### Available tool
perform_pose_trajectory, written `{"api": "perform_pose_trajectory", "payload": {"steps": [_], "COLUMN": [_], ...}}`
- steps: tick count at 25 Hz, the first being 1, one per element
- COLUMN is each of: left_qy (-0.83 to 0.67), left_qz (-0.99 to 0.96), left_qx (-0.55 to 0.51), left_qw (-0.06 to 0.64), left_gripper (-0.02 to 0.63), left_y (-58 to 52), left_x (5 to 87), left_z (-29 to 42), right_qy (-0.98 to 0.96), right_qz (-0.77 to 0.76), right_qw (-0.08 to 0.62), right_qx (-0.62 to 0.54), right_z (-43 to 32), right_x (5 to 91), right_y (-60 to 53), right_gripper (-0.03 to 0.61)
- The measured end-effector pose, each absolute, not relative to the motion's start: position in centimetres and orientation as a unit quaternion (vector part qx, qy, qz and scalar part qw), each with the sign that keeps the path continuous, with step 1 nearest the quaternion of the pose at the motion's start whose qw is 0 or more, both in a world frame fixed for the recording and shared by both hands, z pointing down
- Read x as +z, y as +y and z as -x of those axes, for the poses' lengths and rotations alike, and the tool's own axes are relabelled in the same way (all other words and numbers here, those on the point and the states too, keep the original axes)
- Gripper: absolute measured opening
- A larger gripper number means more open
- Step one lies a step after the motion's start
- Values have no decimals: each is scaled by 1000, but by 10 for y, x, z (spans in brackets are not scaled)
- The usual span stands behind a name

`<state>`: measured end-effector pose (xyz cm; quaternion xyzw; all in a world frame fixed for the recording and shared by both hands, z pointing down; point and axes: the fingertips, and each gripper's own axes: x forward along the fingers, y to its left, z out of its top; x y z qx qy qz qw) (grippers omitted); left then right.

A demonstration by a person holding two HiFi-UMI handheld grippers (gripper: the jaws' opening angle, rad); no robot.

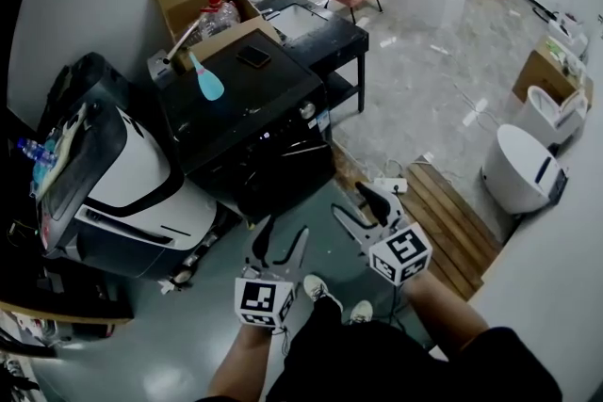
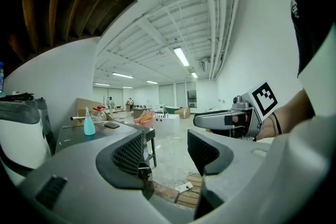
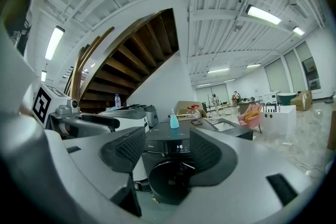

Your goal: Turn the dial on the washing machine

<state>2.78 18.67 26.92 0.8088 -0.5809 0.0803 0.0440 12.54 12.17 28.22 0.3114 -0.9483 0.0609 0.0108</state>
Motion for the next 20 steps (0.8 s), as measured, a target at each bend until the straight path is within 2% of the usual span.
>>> {"api": "perform_pose_trajectory", "payload": {"steps": [20], "left_qy": [-548], "left_qz": [-829], "left_qx": [89], "left_qw": [68], "left_gripper": [250], "left_y": [72], "left_x": [310], "left_z": [80], "right_qy": [-934], "right_qz": [-346], "right_qw": [54], "right_qx": [71], "right_z": [-11], "right_x": [322], "right_y": [0], "right_gripper": [258]}}
